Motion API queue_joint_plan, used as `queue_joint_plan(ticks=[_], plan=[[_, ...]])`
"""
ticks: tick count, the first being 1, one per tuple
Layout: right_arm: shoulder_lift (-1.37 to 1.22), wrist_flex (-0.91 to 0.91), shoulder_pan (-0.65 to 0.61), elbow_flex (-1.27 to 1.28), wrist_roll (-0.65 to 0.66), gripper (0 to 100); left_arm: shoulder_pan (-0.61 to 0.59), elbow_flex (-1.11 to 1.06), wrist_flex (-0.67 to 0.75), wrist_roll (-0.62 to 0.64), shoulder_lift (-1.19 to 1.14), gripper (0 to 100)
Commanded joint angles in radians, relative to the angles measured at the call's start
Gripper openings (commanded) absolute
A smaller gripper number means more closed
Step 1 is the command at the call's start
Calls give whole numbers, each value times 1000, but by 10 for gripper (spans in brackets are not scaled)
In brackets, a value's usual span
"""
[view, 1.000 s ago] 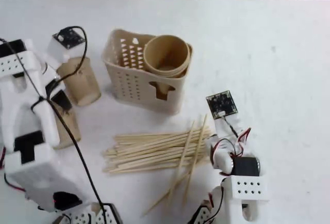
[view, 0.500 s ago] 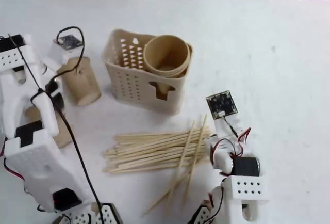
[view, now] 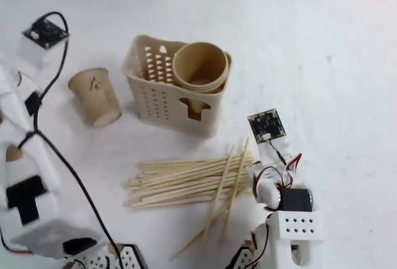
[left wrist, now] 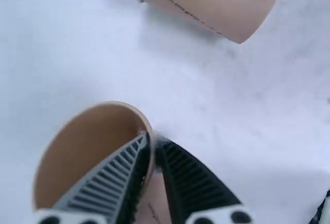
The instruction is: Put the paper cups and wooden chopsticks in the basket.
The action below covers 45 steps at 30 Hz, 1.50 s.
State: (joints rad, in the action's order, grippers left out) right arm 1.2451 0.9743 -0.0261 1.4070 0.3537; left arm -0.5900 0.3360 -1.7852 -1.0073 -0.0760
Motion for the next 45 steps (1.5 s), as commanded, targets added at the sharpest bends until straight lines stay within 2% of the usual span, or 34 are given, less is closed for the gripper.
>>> queue_joint_plan(ticks=[1,4,9,14,18,24,29,34,45], plan=[[10,5,-2,-5,8,18,25,14,-2,118,208,22],[12,5,-2,-5,8,18,131,15,2,222,343,22],[12,5,1,-5,8,18,486,17,64,460,518,22],[12,5,2,-5,8,18,797,17,261,695,542,22],[15,5,2,-5,8,17,938,11,456,763,493,22],[15,5,-2,2,8,17,1023,17,562,769,357,22],[15,4,-2,2,8,17,1030,17,649,813,254,22],[15,1,-2,5,8,17,1036,17,655,815,236,23],[15,-1,-2,5,8,17,1148,72,600,815,231,23]])
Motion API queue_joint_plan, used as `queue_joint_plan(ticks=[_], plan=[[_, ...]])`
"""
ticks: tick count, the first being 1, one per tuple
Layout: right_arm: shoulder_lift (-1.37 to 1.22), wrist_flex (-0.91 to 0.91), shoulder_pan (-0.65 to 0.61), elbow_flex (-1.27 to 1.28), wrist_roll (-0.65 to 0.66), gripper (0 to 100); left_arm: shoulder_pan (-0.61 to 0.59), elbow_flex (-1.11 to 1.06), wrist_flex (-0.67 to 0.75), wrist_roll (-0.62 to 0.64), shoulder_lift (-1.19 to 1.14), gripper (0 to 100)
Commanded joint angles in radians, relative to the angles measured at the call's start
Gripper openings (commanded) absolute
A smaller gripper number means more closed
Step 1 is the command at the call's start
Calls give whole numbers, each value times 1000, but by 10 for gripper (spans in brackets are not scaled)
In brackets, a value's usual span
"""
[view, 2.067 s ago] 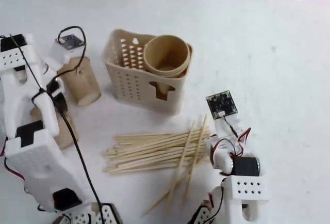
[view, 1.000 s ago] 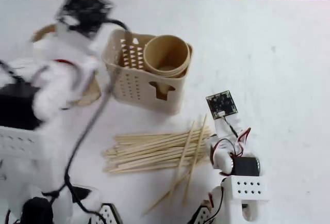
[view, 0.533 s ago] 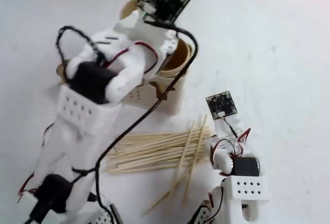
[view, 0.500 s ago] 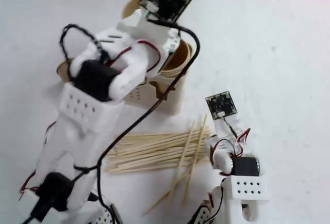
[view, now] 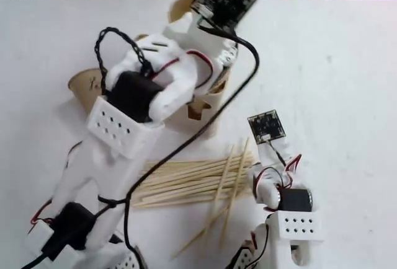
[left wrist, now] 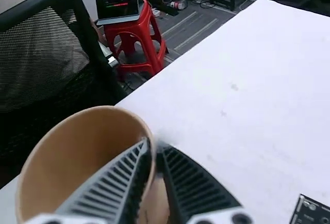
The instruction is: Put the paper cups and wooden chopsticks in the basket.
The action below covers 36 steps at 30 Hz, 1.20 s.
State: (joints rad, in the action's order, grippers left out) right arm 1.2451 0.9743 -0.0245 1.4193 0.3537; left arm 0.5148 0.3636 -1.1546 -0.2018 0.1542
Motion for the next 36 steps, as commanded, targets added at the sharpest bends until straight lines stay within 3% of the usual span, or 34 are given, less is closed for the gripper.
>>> queue_joint_plan(ticks=[1,9,14,22,29,36], plan=[[15,-1,-4,-8,8,17,44,44,-43,9,1,23],[15,-1,-4,-8,8,17,-4,-52,-57,5,5,27],[15,-1,-4,-8,8,17,-41,-49,-64,8,12,132],[15,-1,-4,-8,8,17,-58,103,-163,5,12,146],[15,1,-5,-8,8,17,-274,35,-133,2,2,146],[15,1,-5,-8,8,17,-677,-227,160,32,-4,151]])
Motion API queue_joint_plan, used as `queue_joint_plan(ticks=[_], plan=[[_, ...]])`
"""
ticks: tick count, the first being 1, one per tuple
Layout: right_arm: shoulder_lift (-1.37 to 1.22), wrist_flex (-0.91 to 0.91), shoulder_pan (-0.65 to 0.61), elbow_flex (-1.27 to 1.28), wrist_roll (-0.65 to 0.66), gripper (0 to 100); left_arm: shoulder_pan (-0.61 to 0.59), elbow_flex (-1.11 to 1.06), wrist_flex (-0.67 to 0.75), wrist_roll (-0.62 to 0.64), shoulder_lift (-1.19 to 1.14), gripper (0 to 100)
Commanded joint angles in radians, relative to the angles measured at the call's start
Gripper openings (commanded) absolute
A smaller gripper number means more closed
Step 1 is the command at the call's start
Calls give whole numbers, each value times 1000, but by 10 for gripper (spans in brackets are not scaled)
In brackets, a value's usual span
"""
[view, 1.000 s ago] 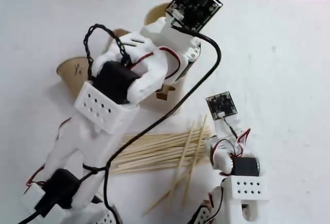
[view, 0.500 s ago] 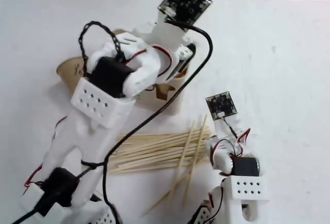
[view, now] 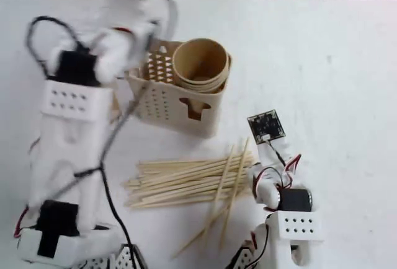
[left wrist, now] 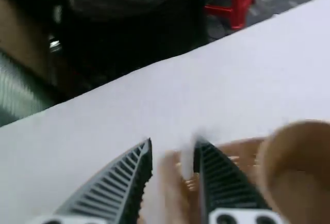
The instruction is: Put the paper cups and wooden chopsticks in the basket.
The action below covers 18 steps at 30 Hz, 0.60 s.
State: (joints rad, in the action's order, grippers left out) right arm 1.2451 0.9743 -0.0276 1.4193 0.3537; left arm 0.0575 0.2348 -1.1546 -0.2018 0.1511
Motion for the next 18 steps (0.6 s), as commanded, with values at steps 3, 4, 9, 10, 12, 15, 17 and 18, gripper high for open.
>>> queue_joint_plan(ticks=[3,4,9,10,12,15,17,18], plan=[[15,1,-2,-8,8,17,-321,-120,193,43,-61,151],[15,1,-2,-8,8,17,-338,-114,193,31,-94,151],[15,1,-2,-8,8,17,-372,-18,190,3,-303,194],[15,1,-2,-8,8,17,-372,14,190,-3,-346,228],[15,1,-2,-8,8,17,-372,86,175,-12,-430,290],[15,1,-2,-8,8,17,-363,239,69,-54,-561,281],[15,1,-2,-8,8,17,-361,354,-34,-63,-651,269],[15,1,-2,-8,8,17,-361,411,-87,-64,-697,265]])
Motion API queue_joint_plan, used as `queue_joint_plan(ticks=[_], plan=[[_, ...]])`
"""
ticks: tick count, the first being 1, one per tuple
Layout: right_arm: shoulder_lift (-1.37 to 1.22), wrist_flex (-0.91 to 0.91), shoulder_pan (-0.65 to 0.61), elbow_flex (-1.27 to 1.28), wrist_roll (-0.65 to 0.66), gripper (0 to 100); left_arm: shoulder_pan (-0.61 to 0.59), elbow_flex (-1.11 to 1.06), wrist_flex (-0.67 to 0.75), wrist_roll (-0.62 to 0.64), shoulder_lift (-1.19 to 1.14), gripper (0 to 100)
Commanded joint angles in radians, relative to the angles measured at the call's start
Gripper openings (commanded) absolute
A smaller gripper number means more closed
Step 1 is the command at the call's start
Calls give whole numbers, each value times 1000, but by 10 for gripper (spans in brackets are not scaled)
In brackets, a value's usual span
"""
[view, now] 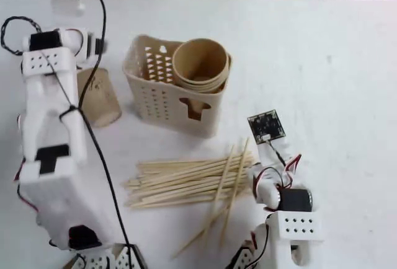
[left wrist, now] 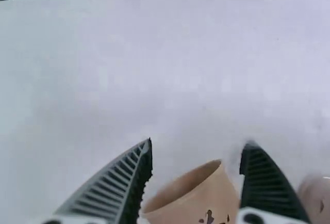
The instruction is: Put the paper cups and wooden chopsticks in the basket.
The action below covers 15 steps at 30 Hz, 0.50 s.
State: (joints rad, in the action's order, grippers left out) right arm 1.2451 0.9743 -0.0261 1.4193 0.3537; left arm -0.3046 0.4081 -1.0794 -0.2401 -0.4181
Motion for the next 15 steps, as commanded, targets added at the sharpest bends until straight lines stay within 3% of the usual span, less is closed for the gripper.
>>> queue_joint_plan(ticks=[1,9,12,15], plan=[[15,1,-4,-8,8,17,1,298,-224,-34,-174,264],[15,1,-4,-8,8,17,30,749,-697,-137,-510,264],[15,1,-4,-8,8,17,22,824,-712,-144,-568,232],[15,1,-1,-8,8,17,8,806,-712,-146,-556,115]])
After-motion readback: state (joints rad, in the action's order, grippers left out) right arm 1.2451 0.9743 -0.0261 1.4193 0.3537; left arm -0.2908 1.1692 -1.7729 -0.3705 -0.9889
